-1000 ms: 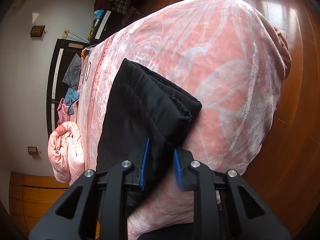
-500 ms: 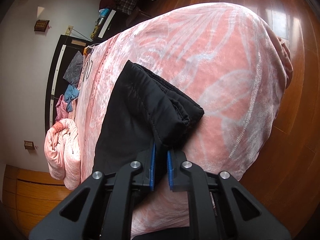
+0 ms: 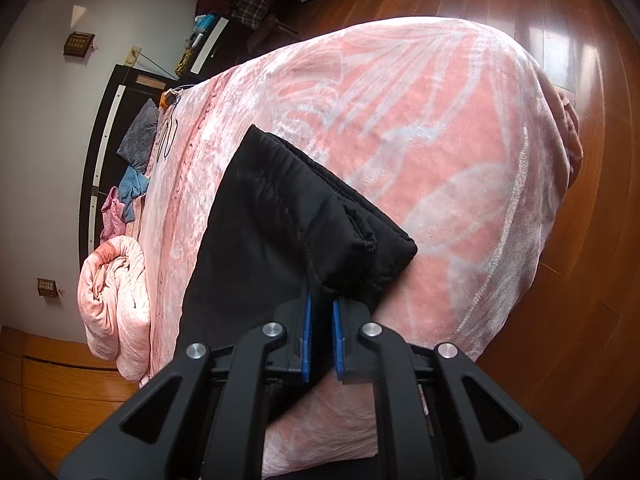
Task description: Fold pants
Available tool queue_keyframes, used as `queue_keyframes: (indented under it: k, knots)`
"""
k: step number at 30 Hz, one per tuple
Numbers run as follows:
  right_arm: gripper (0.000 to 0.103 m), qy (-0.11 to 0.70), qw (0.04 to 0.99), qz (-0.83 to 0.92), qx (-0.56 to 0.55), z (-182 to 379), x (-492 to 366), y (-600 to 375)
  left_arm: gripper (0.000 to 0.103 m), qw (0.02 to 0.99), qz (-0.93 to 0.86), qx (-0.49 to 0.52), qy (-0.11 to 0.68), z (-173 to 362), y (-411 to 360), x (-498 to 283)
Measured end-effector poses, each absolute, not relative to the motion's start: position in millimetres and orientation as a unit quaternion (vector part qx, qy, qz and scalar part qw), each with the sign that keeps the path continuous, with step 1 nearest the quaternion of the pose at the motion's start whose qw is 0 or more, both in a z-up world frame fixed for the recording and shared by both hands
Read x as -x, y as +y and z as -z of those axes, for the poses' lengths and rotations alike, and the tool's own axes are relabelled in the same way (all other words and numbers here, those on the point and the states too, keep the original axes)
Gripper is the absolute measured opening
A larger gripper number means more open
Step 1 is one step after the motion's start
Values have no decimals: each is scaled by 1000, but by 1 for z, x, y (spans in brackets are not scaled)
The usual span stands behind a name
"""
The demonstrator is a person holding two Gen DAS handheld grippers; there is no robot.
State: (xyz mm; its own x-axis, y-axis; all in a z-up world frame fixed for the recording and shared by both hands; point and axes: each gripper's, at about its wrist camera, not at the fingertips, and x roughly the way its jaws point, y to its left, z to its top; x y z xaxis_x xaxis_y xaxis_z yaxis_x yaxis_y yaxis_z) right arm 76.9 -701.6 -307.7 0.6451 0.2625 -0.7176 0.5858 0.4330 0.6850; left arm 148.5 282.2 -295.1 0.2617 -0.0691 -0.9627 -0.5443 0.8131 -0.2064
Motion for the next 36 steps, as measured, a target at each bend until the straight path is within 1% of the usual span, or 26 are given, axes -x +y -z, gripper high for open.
queue_keyframes:
  k: [2, 3, 4, 6, 8, 9, 10, 12, 13, 14, 15, 16, 20, 23, 26, 27, 28, 29, 30, 31, 34, 36]
  knots:
    - [15, 396, 734, 89, -545, 309, -74, -705, 1, 749, -158, 261, 588, 295, 281, -151]
    - [31, 389, 727, 82, -560, 308, -67, -708, 1, 750, -155, 263, 587, 294, 282, -151]
    - [42, 372, 729, 83, -568, 304, -57, -711, 2, 751, -152, 265, 585, 293, 282, -150]
    - [47, 345, 735, 98, -575, 296, -37, -718, 13, 755, -144, 269, 580, 292, 284, -147]
    - [48, 337, 724, 90, -595, 302, -29, -721, 43, 762, -136, 274, 572, 293, 284, -142]
    - [50, 341, 722, 90, -595, 306, -28, -721, 49, 766, -132, 276, 565, 294, 283, -139]
    - [51, 344, 723, 91, -592, 309, -29, -721, 53, 770, -130, 278, 559, 294, 283, -137]
    - [52, 334, 725, 87, -595, 312, -30, -720, 53, 774, -121, 290, 550, 294, 281, -135]
    - [58, 329, 726, 87, -598, 313, -32, -720, 57, 776, -119, 293, 546, 293, 280, -133]
    - [61, 326, 725, 89, -600, 315, -34, -719, 67, 780, -118, 292, 541, 291, 278, -133]
    - [62, 328, 724, 89, -601, 317, -36, -718, 71, 784, -120, 289, 537, 289, 276, -132]
    - [62, 332, 722, 87, -600, 320, -40, -717, 73, 788, -121, 287, 531, 287, 275, -130]
    - [62, 326, 726, 75, -601, 325, -51, -716, 74, 792, -121, 287, 525, 284, 270, -132]
    - [62, 319, 725, 68, -606, 330, -56, -715, 78, 792, -129, 293, 520, 287, 269, -134]
    - [62, 315, 729, 59, -604, 331, -60, -714, 78, 788, -136, 305, 517, 292, 269, -133]
    - [61, 316, 732, 59, -601, 330, -61, -714, 78, 787, -140, 307, 516, 294, 268, -133]
    - [52, 318, 734, 61, -597, 329, -62, -713, 79, 788, -144, 307, 514, 295, 268, -132]
    - [46, 318, 736, 61, -595, 327, -61, -712, 80, 788, -148, 308, 511, 296, 267, -131]
    - [32, 320, 739, 62, -589, 324, -61, -712, 82, 789, -152, 311, 508, 297, 267, -130]
    - [25, 323, 743, 63, -582, 320, -62, -711, 84, 788, -156, 312, 507, 298, 267, -129]
    - [20, 326, 764, 65, -554, 299, -67, -705, 85, 790, -164, 310, 503, 299, 265, -129]
    - [19, 322, 778, 64, -536, 280, -69, -698, 86, 795, -172, 300, 498, 298, 262, -128]
